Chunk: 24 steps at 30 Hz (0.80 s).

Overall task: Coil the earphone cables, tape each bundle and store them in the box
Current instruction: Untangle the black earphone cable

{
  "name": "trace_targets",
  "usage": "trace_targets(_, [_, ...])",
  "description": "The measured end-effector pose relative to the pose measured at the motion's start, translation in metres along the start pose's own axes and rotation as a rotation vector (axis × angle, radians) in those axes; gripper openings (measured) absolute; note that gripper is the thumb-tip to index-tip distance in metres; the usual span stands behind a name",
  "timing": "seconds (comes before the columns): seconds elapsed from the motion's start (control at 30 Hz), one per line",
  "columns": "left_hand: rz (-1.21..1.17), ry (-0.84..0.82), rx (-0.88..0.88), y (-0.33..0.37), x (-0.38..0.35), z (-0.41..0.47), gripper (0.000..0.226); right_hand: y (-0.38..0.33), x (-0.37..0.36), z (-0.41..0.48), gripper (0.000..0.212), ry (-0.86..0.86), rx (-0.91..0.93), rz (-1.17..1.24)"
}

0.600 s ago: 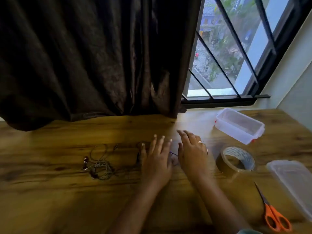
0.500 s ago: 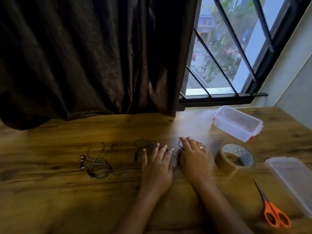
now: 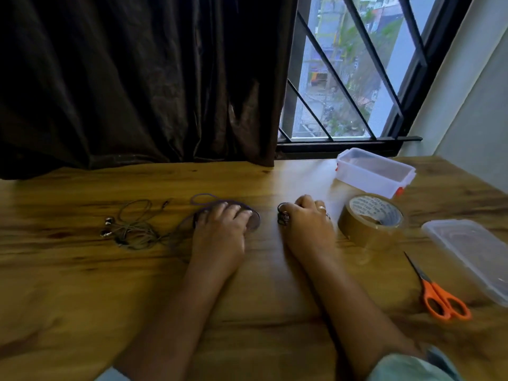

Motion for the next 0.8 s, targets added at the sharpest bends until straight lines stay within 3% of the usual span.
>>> trace_targets(0.1, [-0.011,0.045,-0.091,0.008,0.005,-0.008,0.050,0.003,0.003,-0.003,0.048,-0.031,-0.026,0.121])
trace_targets(0.2, [-0.042,-0.070,-0.166,0.020,0.005,-0.015,0.043,0.003,0.007,-0.013,0.071,0.001,0.021,0.238])
trace_targets(0.37, [-0.129,-0.277,-0.031,0.015,0.000,-0.031,0.048,0.003,0.020,-0.035,0.091,0.137,0.100,0.518])
trace_targets(0.53, [-0.161,-0.238,0.047,-0.009,-0.004,-0.019,0.051,0.001,0.026,-0.041,0.106,0.114,0.147,0.693])
trace_targets(0.67, [-0.127,-0.069,0.090,-0.027,-0.006,-0.007,0.044,0.004,0.028,-0.035,0.120,0.095,0.087,0.927])
trace_targets(0.8, [-0.139,0.339,-0.017,-0.018,0.004,-0.007,0.031,0.003,0.024,-0.025,0.129,0.058,0.107,1.057])
Point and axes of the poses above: each hand's wrist, its own z-axis towards the middle knuckle, its own x-axis out of the back of the hand, y = z × x, the point moved 2 cm from there along z, towards the middle knuckle, and after that the axes turned 8 degrees about -z, right-handed, at the moved point
